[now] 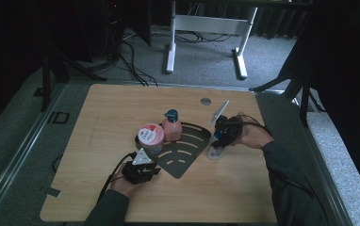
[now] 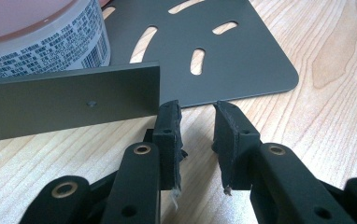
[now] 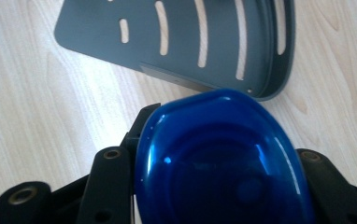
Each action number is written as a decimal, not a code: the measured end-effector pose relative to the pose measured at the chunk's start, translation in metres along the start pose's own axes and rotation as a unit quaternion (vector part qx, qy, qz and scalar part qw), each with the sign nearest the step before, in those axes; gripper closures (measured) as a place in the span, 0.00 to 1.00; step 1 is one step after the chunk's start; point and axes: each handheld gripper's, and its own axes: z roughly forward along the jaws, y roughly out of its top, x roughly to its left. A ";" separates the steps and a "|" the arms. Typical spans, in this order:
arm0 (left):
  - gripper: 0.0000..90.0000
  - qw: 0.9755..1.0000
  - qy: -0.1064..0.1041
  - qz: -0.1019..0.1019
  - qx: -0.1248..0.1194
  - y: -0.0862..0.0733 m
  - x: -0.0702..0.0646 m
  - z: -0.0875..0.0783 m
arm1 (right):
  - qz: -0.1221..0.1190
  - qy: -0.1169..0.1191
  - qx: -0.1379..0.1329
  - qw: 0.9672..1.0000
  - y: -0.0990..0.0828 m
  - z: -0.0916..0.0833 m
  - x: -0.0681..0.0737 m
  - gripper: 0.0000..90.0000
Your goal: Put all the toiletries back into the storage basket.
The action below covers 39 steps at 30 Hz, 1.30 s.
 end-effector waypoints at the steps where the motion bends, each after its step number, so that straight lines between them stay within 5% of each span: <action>1: 0.79 1.000 0.000 0.000 0.000 0.000 0.000 0.000 | -0.001 0.001 0.001 1.000 0.000 0.000 0.002 0.59; 39: 0.79 1.000 -0.001 0.000 0.000 0.000 -0.001 0.000 | -0.083 0.036 -0.015 0.996 0.032 0.004 0.049 0.59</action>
